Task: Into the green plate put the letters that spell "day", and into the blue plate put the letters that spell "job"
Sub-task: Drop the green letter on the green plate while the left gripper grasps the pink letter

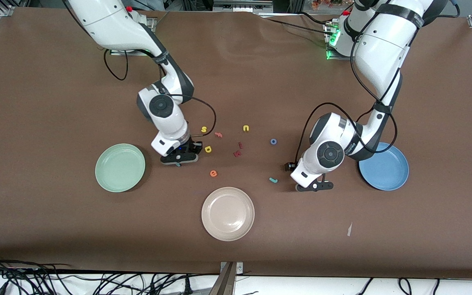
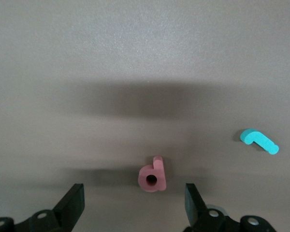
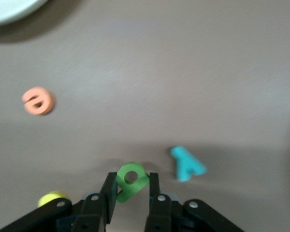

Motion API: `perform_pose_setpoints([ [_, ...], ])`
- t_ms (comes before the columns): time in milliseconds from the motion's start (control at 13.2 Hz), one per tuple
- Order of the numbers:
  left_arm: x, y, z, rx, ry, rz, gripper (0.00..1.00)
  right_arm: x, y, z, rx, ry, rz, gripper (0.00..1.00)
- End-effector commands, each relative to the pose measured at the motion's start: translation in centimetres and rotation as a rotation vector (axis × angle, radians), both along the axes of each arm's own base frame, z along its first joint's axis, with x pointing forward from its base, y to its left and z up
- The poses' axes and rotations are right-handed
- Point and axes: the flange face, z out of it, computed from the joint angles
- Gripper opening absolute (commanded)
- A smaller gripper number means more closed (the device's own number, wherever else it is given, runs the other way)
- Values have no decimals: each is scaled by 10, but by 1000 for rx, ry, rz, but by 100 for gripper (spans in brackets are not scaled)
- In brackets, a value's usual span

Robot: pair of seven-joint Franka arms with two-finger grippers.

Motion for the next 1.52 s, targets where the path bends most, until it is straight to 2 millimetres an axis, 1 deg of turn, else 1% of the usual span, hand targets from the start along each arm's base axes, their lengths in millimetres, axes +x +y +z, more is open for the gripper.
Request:
perform_pose_setpoints([
  [0,0,-18,-5,-5,-31,20,90,15,-47,36,-41,7,61,24],
  [76,-3,-27,-6,-9,-35,8,88,19,-61,42,-57,16,89,24],
  [227,-3,-25,-8,-5,-34,4,83,21,-91,50,-76,27,135,24],
  [303,-3,-25,-8,-4,-36,5,81,21,-111,49,-86,36,148,24],
  [455,-4,-25,-12,1,-34,0,81,23,-155,50,-102,50,191,25],
  [531,-4,-25,-13,3,-33,-2,78,23,-173,45,-110,58,214,26],
  [607,-4,-24,-13,3,-34,-3,78,24,-186,42,-117,59,217,34],
  [682,-4,-24,-13,3,-34,-7,77,24,-187,40,-115,51,218,35],
  [758,-5,-22,-15,4,-31,-12,72,24,-187,39,-111,50,215,38],
  [910,-8,-20,-22,-2,-39,-15,66,25,-186,35,-107,43,212,48],
  [986,-10,-19,-26,1,-34,-15,60,25,-185,35,-105,39,206,56],
  [1062,-10,-20,-25,0,-35,-16,53,27,-183,34,-100,38,196,56],
  [1137,-10,-19,-25,0,-35,-14,42,28,-172,28,-78,40,162,56],
  [1289,-9,-17,-26,1,-34,-13,19,28,-120,24,-34,24,100,57],
  [1441,-10,-15,-27,4,-32,-13,4,25,-87,13,-11,19,41,57],
])
